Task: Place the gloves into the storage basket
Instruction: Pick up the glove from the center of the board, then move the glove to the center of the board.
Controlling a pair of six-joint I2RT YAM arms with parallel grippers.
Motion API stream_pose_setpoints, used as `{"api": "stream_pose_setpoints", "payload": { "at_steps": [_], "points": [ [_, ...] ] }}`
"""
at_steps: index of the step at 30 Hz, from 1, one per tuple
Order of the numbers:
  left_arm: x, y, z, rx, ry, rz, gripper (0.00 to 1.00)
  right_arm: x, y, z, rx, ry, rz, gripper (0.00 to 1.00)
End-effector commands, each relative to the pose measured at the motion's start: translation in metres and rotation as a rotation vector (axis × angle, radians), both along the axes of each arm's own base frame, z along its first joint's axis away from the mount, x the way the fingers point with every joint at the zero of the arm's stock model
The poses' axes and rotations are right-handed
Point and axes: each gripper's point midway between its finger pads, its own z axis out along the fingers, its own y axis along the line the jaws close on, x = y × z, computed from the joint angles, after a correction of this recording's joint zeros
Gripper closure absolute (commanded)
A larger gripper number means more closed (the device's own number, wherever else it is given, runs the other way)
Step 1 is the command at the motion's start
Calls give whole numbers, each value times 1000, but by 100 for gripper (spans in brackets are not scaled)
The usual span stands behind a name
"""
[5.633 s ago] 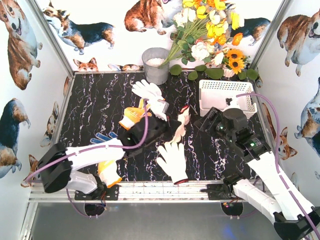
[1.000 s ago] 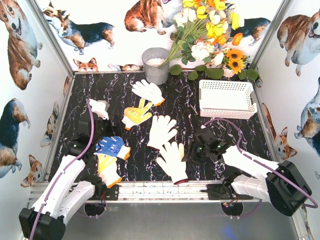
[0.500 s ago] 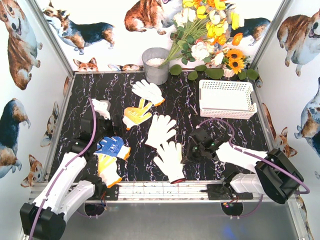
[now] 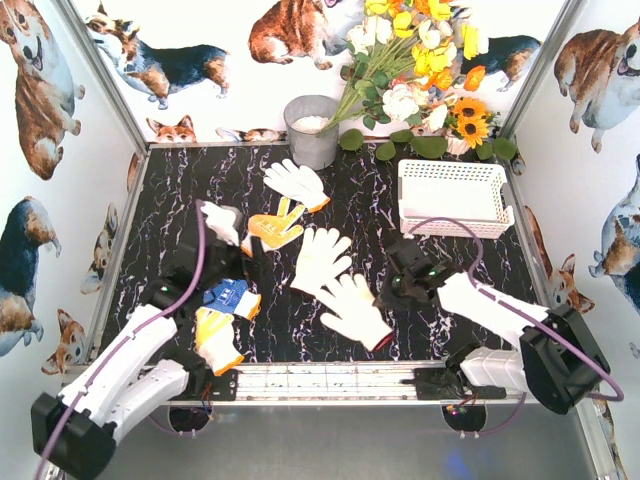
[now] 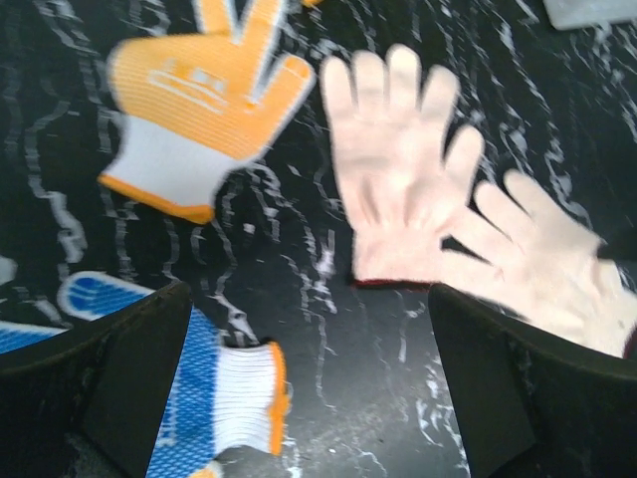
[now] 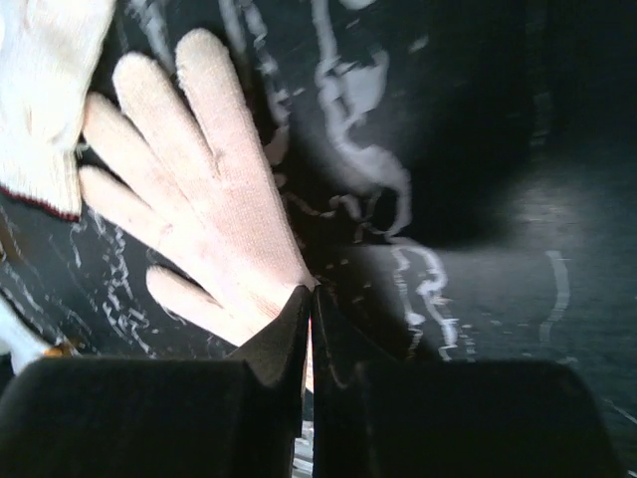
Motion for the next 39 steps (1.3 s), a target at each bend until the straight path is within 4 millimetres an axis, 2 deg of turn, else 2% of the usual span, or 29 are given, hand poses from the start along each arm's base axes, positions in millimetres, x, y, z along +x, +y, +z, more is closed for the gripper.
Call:
{"api": "stream_pose_setpoints", "payload": {
  "at_steps": [1, 10, 14, 20, 24, 30, 33, 39],
  "points": [
    [-8, -31, -15, -51, 21, -33, 2, 8, -37, 6, -94, -21, -50, 100],
    [-15, -108, -33, -134, 61, -169, 7, 7, -102, 12, -201, -106, -290, 100],
    [-11, -122, -55, -71, 96, -156, 17, 6, -118, 16, -220, -162, -386, 100],
    [1, -137, -69, -70, 92, -142, 33, 1, -122, 18, -215, -169, -410, 100],
    [9, -140, -85, 13, 97, -117, 51, 4, -113, 20, -172, -176, -396, 100],
    [11, -147, -108, 62, 117, -123, 61, 8, -107, 17, -145, -178, -381, 100],
    [6, -143, -126, 93, 172, -110, 68, 8, -106, 15, -146, -172, -377, 100],
    [-23, -152, -145, 40, 275, -157, 69, 12, -104, 15, -141, -176, -376, 100]
  ]
}}
